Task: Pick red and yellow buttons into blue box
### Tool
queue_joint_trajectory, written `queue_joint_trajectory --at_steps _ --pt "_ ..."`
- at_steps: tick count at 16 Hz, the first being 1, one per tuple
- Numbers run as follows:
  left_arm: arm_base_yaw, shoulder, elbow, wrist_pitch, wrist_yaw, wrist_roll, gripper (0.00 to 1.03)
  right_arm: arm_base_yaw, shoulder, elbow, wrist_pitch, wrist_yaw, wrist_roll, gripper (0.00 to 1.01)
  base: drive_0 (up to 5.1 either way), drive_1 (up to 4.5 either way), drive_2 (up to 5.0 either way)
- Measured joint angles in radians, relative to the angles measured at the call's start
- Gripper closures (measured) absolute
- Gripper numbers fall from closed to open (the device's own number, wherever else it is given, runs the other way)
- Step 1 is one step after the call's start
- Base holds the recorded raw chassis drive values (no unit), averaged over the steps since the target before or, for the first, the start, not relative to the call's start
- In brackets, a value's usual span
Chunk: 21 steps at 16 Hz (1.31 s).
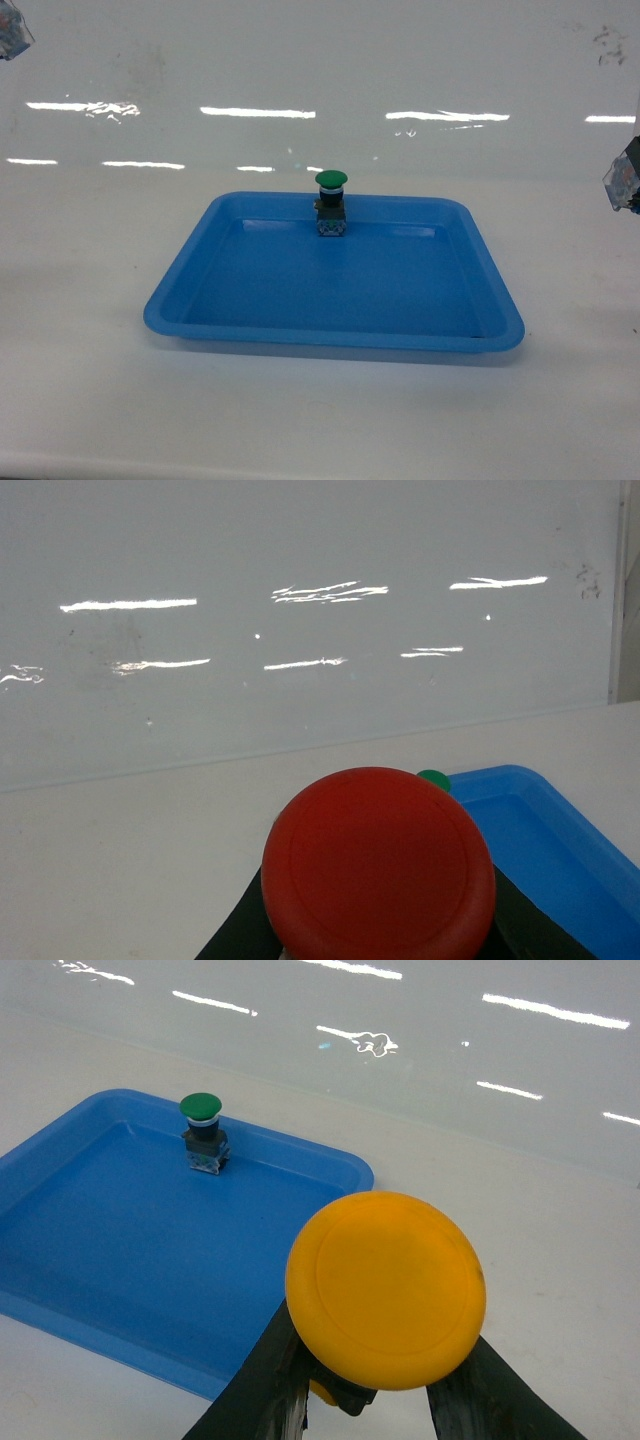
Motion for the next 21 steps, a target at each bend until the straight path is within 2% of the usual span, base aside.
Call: queue_joint_trajectory --at_steps 6,16,21 --pt "0.000 0.000 0.000 0.000 0.000 0.000 0.78 0.000 0.000 0.000 0.000 0.000 0.000 0.76 0.0 -0.61 0.6" --pt "0.000 0.006 -0.001 0.000 0.000 0.000 0.78 0.000 0.001 0.000 0.000 0.000 0.000 0.76 0.0 -4.38 4.3" --pt "0.002 0.005 -0.003 -0.003 0.000 0.000 0.78 0.000 0.000 -0.004 -0.002 0.000 0.000 0.76 3.3 -4.80 1.6"
